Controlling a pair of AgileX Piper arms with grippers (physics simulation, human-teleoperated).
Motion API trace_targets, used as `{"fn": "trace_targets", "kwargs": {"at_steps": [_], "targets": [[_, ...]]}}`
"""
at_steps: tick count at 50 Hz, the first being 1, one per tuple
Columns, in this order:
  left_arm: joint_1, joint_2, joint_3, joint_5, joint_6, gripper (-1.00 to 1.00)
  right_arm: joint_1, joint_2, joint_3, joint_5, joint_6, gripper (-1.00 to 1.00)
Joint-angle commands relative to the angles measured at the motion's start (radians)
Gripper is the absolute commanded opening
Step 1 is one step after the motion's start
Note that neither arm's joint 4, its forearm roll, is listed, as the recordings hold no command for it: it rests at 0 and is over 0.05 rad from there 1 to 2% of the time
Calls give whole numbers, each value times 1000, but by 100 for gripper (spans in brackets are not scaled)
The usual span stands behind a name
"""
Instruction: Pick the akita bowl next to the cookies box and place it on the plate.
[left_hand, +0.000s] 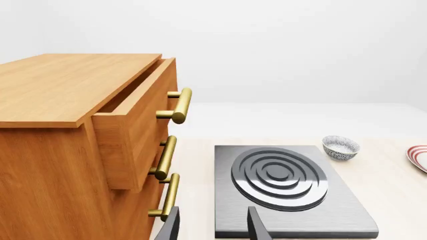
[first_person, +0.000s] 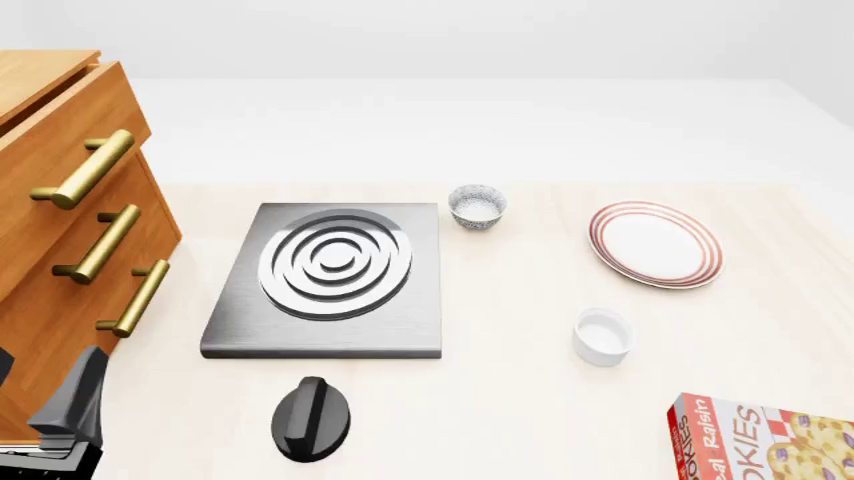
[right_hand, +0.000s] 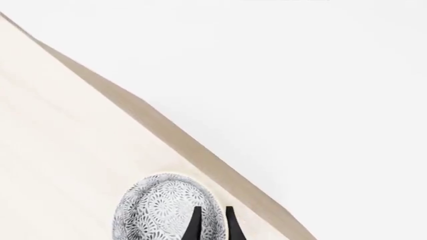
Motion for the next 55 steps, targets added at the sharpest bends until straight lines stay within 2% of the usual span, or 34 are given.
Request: {"fn": "trace_targets", "kwargs": {"at_steps": [1,16,50,52,53,55], "targets": [[0,-1,0,1,0,100,-2,23,19,-2,10,-100],[0,-1,0,0,0,100,14,-56,45,23,37,-100],[0,-1,1,0,0,100,59,-315,22,206,96,-100],[0,-1,1,0,0,100,64,-326,20,213,108,-100],[0,-1,1,0,0,100,81,-347,21,216,139,-100],[0,-1,1,0,0,100,91,-362,16,226,157,-100]]}}
